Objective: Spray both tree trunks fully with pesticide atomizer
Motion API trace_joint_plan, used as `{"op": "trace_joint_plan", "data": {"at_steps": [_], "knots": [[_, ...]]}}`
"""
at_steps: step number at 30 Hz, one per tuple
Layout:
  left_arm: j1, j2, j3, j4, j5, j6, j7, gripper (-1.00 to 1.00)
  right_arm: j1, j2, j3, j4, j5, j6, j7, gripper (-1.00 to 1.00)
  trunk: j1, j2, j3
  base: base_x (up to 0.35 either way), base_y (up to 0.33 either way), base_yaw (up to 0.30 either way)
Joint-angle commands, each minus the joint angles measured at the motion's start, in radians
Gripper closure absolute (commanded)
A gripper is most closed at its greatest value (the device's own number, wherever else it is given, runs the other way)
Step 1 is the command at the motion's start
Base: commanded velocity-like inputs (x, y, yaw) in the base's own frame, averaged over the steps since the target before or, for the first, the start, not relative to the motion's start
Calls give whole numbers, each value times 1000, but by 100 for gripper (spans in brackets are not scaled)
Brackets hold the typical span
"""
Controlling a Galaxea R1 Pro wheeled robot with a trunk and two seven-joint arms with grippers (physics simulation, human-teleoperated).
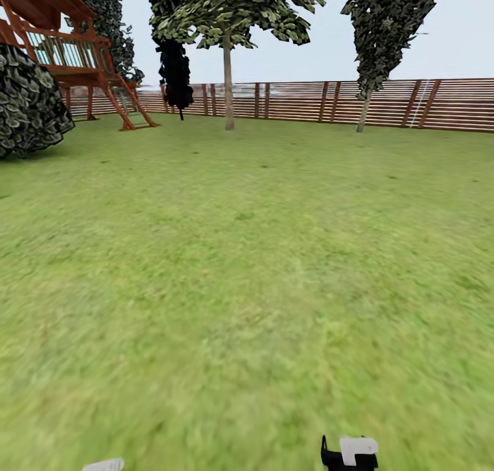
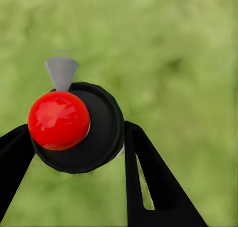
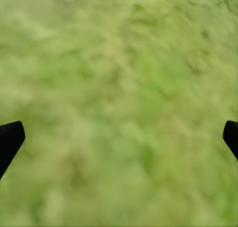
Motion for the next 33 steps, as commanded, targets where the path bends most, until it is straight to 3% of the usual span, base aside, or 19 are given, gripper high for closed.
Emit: {"op": "trace_joint_plan", "data": {"at_steps": [1,33], "knots": [[0,0,0,0,0,0,0,100,0,0,0,0,0,0,0,-100,0,0,0,339,0,0],[0,0,0,0,0,0,0,100,0,0,0,0,-1,0,0,-100,0,0,0,339,0,0]]}}
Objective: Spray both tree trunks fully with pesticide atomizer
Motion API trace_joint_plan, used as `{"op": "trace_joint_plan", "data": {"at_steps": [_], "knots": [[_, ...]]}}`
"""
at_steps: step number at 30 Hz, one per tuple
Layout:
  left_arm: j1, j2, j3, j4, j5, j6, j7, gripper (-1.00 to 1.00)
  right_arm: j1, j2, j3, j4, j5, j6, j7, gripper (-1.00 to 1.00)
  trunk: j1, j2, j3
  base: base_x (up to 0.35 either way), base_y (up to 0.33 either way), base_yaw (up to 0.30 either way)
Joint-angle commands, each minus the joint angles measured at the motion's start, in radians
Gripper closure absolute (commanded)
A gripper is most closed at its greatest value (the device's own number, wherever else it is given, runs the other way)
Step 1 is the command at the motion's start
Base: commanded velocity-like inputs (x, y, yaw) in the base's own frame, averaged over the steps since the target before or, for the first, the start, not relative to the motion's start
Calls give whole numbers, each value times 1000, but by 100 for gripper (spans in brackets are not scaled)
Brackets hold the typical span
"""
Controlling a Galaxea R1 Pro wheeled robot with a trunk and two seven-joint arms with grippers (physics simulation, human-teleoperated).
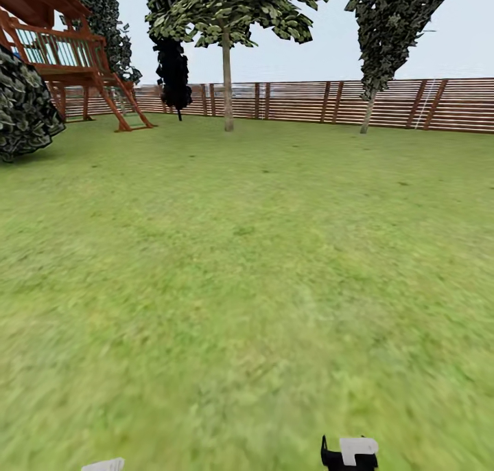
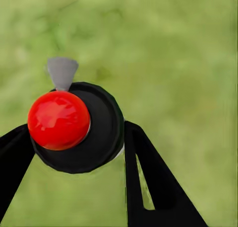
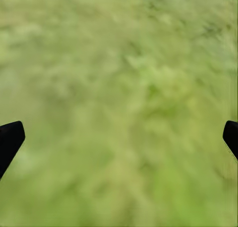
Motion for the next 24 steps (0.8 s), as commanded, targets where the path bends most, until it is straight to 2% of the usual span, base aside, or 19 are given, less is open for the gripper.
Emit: {"op": "trace_joint_plan", "data": {"at_steps": [1,24], "knots": [[0,0,0,0,0,0,0,100,0,0,-1,0,0,0,0,-100,0,0,0,339,0,0],[0,0,0,0,0,0,0,100,0,0,0,0,0,0,0,-100,0,0,0,339,0,0]]}}
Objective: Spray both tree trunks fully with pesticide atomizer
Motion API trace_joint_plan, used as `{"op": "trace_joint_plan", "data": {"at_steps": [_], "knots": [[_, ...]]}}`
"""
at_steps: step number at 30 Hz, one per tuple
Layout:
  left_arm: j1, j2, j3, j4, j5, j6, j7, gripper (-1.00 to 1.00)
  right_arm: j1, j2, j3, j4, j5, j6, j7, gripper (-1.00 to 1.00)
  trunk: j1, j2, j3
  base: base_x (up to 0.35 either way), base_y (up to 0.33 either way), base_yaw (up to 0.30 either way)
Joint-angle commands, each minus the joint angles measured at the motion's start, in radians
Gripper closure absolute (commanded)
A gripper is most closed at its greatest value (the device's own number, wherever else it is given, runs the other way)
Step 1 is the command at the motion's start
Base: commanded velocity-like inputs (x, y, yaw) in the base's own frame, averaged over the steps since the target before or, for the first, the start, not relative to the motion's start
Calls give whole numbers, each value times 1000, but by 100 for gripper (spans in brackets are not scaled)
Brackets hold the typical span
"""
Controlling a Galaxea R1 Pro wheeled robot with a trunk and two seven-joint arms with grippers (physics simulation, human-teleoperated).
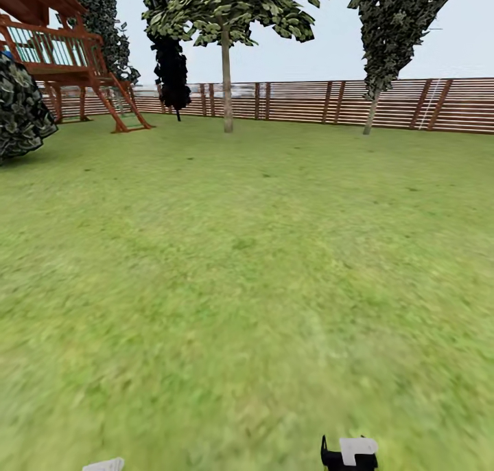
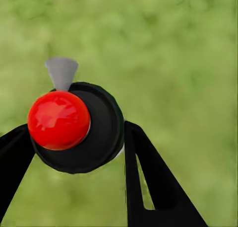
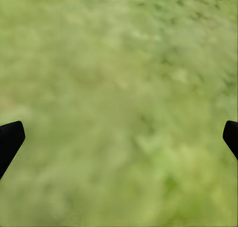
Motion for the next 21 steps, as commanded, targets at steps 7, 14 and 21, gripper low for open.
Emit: {"op": "trace_joint_plan", "data": {"at_steps": [7,14,21], "knots": [[0,0,0,0,0,0,0,100,0,0,0,0,0,0,0,-100,0,0,0,339,0,0],[0,0,0,0,0,0,0,100,0,0,0,0,0,0,0,-100,0,0,0,339,0,0],[0,0,0,0,0,0,0,100,0,0,0,0,0,0,0,-100,0,0,0,339,0,0]]}}
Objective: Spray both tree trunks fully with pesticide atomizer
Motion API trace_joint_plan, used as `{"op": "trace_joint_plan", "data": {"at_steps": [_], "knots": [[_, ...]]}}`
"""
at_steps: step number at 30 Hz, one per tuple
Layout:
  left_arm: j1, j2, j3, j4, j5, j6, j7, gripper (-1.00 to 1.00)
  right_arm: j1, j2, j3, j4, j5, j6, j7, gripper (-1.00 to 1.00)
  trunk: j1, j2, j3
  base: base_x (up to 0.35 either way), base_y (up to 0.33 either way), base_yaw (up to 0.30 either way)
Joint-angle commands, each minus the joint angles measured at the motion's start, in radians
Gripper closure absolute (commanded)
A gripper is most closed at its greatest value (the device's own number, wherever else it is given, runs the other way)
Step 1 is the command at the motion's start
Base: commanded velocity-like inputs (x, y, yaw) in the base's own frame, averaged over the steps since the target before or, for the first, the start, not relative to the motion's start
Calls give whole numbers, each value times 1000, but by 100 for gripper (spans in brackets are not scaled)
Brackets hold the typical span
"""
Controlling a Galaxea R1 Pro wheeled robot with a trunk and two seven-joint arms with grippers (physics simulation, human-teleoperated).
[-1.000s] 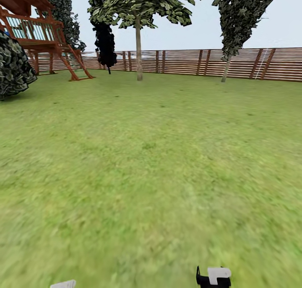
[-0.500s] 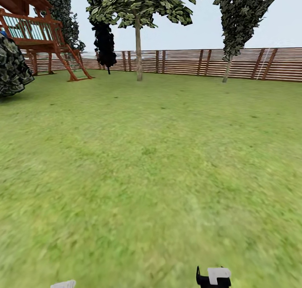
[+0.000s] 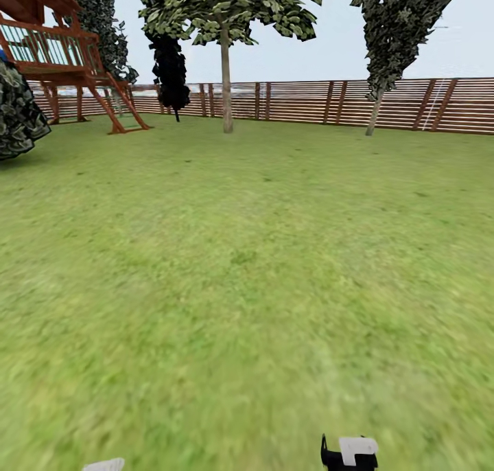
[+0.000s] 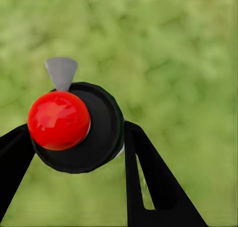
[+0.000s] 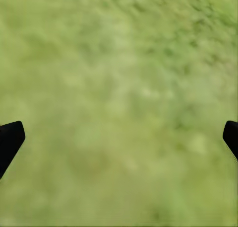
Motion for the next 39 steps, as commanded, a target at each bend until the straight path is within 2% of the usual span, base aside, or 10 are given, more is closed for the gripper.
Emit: {"op": "trace_joint_plan", "data": {"at_steps": [1,39], "knots": [[0,0,0,0,0,0,0,100,0,0,0,0,0,0,0,-100,0,0,0,339,0,0],[0,1,1,0,1,0,0,100,0,0,0,0,0,0,0,-100,0,0,0,339,0,0]]}}
